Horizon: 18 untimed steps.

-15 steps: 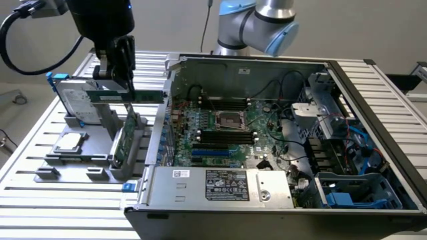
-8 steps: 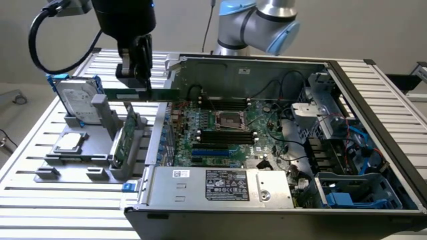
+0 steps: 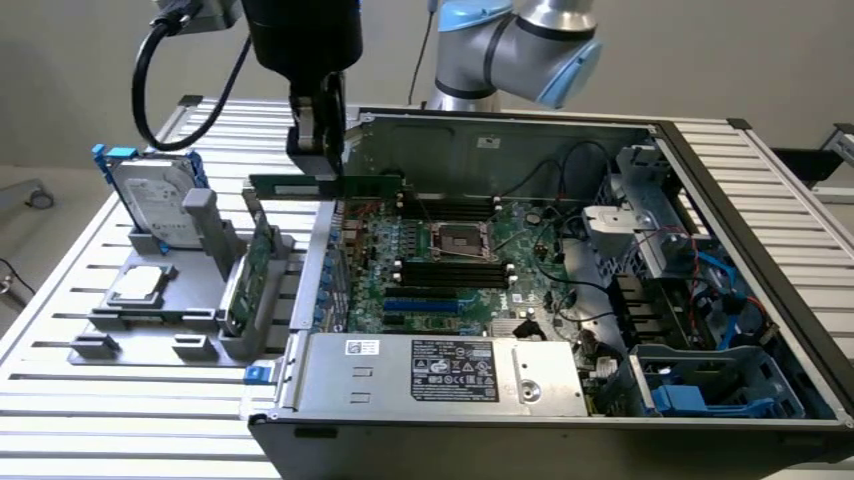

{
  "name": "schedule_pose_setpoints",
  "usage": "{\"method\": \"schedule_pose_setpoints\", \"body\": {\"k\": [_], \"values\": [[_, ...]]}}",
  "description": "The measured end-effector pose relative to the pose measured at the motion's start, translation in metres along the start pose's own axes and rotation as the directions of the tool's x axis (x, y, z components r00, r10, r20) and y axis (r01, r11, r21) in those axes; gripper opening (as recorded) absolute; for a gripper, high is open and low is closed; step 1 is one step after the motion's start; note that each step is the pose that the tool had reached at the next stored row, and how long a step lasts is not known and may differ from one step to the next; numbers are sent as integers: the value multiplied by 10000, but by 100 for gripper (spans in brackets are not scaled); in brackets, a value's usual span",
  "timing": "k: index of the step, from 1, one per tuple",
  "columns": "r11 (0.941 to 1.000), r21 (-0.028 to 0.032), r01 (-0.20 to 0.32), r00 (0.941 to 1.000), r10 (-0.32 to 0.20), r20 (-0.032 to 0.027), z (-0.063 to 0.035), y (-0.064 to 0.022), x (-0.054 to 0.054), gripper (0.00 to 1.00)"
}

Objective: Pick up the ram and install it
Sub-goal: 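Pick up the ram and move it above insertion slot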

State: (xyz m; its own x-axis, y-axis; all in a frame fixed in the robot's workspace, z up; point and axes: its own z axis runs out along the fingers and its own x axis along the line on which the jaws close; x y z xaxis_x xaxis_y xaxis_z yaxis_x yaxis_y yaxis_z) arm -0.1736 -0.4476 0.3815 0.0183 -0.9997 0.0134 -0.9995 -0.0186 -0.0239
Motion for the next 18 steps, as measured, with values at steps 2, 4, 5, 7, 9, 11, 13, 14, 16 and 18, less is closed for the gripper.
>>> {"method": "schedule_pose_setpoints", "body": {"k": [2, 4, 5, 7, 9, 11, 13, 14, 16, 18], "values": [[10000, 1, -1, 10000, 1, 90, 2, -89, -3, 14], [10000, -1, -4, 9999, 4, 163, 4, -179, -7, 14], [10000, -3, -3, 9998, 3, 189, 6, -225, -9, 14], [10000, -12, -5, 9997, 5, 228, 11, -315, -15, 14], [10000, -27, -4, 9997, 5, 251, 20, -405, -24, 14], [10000, -48, -5, 9997, 6, 255, 38, -499, -36, 14], [10000, -63, -3, 9997, 5, 255, 64, -588, -56, 14], [10000, -68, -3, 9997, 5, 254, 81, -632, -71, 14], [10000, -72, -5, 9997, 7, 255, 120, -721, -112, 14], [10000, -73, -4, 9997, 6, 255, 157, -789, -159, 14]]}}
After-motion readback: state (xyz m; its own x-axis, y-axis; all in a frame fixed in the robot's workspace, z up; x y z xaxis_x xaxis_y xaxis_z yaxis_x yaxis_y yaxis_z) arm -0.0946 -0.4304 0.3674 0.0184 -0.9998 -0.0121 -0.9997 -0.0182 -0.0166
